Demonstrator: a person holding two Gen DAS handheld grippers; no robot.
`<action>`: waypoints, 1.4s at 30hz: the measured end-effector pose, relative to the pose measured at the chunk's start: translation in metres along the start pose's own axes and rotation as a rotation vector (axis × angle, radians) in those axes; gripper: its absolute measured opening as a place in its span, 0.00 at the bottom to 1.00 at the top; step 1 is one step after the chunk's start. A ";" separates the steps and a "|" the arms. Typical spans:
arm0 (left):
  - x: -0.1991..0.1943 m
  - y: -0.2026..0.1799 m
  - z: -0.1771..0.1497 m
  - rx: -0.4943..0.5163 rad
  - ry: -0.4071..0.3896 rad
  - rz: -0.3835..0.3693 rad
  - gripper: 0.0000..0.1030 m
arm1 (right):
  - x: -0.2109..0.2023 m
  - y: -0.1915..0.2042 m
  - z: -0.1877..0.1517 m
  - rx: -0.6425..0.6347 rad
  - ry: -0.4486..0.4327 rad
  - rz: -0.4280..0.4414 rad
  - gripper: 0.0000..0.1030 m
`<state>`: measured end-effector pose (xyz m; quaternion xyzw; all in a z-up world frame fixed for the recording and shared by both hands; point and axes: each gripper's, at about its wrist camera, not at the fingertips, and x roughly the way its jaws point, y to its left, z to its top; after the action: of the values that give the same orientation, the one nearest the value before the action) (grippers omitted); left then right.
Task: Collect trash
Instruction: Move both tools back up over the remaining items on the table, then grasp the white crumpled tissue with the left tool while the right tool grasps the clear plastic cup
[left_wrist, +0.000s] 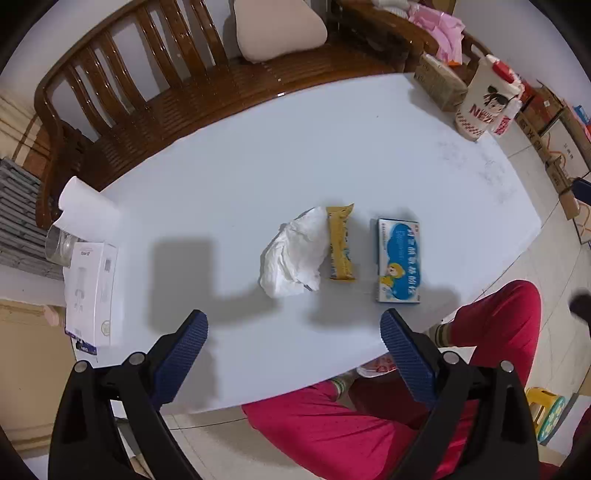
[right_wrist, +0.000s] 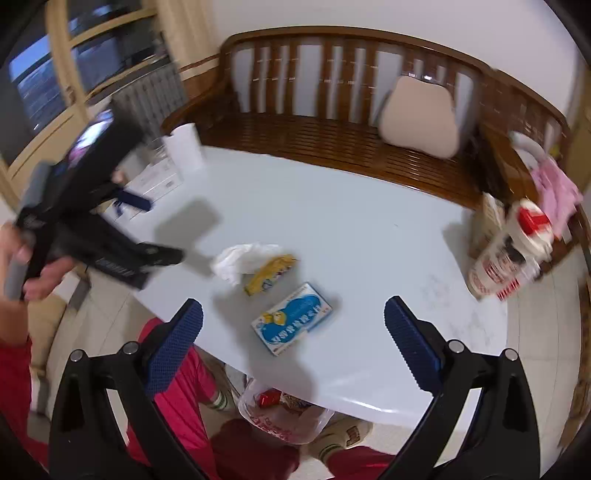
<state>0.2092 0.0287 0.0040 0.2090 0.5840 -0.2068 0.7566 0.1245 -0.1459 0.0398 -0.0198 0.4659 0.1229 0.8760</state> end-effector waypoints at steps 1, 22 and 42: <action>0.005 0.002 0.004 0.000 0.011 0.005 0.89 | 0.001 0.001 0.003 -0.008 0.006 0.003 0.93; 0.094 0.006 0.036 0.114 0.137 -0.046 0.89 | 0.076 0.032 0.029 -0.316 0.114 0.122 0.93; 0.168 0.022 0.034 0.144 0.219 -0.132 0.89 | 0.185 0.068 -0.003 -0.506 0.377 0.244 0.92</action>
<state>0.2874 0.0161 -0.1493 0.2451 0.6594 -0.2732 0.6561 0.2053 -0.0441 -0.1087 -0.2031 0.5735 0.3326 0.7205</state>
